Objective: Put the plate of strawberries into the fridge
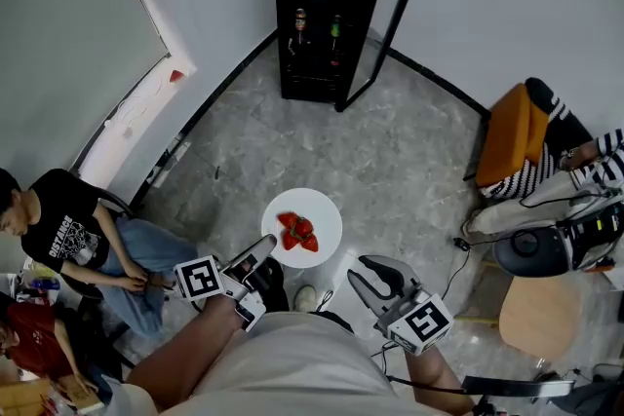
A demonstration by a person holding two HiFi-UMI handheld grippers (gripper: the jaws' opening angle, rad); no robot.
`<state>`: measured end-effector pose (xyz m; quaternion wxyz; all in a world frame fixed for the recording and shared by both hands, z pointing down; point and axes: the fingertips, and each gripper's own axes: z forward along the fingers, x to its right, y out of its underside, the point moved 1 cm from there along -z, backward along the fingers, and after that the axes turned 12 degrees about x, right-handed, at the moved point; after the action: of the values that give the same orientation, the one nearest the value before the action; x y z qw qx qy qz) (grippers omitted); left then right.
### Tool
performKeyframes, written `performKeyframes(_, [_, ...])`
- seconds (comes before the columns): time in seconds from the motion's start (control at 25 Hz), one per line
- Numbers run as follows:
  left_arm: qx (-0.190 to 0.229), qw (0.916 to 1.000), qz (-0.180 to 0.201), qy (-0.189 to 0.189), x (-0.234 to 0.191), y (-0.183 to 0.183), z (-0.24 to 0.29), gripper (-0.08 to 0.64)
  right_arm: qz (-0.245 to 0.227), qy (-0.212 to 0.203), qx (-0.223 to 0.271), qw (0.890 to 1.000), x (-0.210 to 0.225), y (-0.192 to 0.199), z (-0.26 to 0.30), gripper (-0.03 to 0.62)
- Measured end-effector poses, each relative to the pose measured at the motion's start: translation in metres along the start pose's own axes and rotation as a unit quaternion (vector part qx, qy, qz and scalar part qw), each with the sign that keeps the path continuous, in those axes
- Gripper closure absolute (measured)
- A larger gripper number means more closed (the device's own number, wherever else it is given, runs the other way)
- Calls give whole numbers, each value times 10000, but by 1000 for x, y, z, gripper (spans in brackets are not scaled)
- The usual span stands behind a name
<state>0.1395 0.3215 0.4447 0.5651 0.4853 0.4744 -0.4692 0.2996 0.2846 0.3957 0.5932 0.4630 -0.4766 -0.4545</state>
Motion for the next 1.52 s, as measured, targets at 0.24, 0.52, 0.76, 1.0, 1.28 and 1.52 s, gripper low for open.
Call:
performKeyframes(0.24, [-6,9998,186,104,-18,-50,72,536,-50,136,-31,9999,63,-7,44,472])
performKeyframes(0.52, [-215,9989,366,180,-26,-131,180,536,-159,312,-104,9993,147,-38,124,472])
performKeyframes(0.76, [-430,9970,589,251,-33,-206,247,537,-221,493,-31,9985,203,-59,202,472])
performKeyframes(1.0, [-198,9986,481,124,-43,-240,284,536,-283,437,-9,9986,240,-72,237,472])
performKeyframes(1.28, [228,9985,495,0,-58,-300,371,537,-209,102,-65,9997,327,-81,300,472])
performKeyframes(1.52, [706,9963,468,-165,-70,-347,476,537,-190,-344,-164,9991,426,-100,344,472])
